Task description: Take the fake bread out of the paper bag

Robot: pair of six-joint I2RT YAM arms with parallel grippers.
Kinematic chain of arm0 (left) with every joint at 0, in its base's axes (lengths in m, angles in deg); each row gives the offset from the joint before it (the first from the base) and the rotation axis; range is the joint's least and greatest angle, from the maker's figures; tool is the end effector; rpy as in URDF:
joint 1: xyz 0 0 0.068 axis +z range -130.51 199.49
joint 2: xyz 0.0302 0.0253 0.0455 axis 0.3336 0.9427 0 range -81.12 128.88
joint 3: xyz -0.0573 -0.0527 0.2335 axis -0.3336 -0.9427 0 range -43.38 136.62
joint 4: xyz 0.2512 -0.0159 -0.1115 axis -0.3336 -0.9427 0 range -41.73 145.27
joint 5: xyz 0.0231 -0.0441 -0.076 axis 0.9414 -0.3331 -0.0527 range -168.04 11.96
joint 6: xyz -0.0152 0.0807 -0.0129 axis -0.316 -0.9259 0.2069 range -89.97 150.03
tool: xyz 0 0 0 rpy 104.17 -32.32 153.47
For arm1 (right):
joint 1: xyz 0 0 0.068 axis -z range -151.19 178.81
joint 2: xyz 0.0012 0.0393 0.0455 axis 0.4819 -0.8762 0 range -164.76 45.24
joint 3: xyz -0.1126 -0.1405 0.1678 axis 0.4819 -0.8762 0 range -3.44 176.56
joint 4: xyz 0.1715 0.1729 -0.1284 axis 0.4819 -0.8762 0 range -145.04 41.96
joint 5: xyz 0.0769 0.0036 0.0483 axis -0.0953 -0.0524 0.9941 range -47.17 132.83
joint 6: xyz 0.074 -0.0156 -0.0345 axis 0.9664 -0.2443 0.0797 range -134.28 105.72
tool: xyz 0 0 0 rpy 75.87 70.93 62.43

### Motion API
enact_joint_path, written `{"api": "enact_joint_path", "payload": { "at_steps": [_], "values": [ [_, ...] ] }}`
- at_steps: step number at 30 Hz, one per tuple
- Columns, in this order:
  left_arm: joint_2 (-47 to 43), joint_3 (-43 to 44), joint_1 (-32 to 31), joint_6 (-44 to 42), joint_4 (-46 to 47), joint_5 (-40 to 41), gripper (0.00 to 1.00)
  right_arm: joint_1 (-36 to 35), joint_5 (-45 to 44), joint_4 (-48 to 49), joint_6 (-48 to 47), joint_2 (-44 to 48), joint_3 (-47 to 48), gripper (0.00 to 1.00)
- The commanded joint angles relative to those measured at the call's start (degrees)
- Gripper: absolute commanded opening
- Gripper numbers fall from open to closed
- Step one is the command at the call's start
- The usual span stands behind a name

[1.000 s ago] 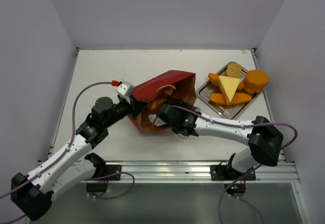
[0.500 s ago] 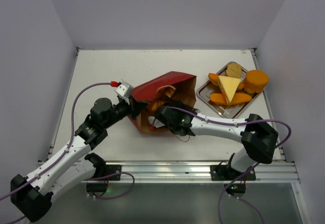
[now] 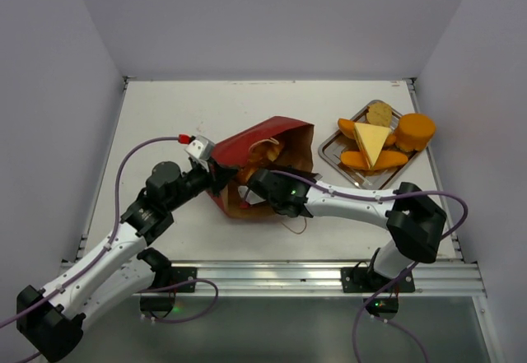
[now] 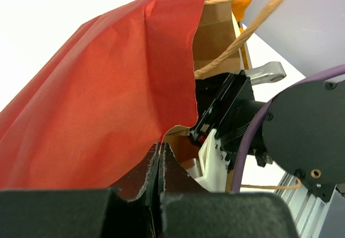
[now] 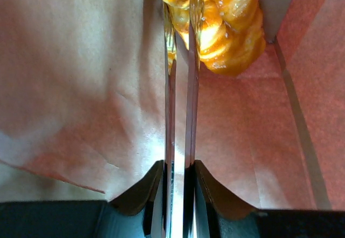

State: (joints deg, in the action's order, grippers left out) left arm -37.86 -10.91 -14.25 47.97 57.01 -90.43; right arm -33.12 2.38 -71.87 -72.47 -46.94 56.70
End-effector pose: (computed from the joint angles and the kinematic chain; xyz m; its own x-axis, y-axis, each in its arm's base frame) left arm 0.2054 -0.1558 0.2629 -0.3459 -0.1306 -0.9291 0.6434 0.6878 -0.3362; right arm 0.2079 0.2897 0.1557 0.2198 -0.9622 0.1606 -0.5947 -0.2626 -0.7598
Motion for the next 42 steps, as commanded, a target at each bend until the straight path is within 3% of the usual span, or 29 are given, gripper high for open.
{"api": "enact_joint_path", "payload": {
  "at_steps": [1,7,21,33,42],
  "values": [
    [-0.6,-0.8,0.5,0.2,1.2,0.5,0.0,0.4,6.3,-5.0,-3.7,2.6,2.4,0.06],
    [0.7,-1.6,0.6,-0.3,1.4,2.7,0.0,0.6,9.0,-7.8,-1.7,9.2,1.8,0.03],
    [3.1,2.2,1.1,0.5,-0.1,17.9,0.0,3.1,22.0,-21.6,2.1,24.1,3.1,0.01],
    [8.5,6.1,2.3,1.3,-0.1,22.1,0.0,6.7,36.2,-31.3,2.6,33.6,5.2,0.0],
    [13.8,11.3,5.2,4.2,-1.6,23.3,0.0,11.8,44.5,-35.7,5.1,38.8,12.5,0.0]
  ]
}}
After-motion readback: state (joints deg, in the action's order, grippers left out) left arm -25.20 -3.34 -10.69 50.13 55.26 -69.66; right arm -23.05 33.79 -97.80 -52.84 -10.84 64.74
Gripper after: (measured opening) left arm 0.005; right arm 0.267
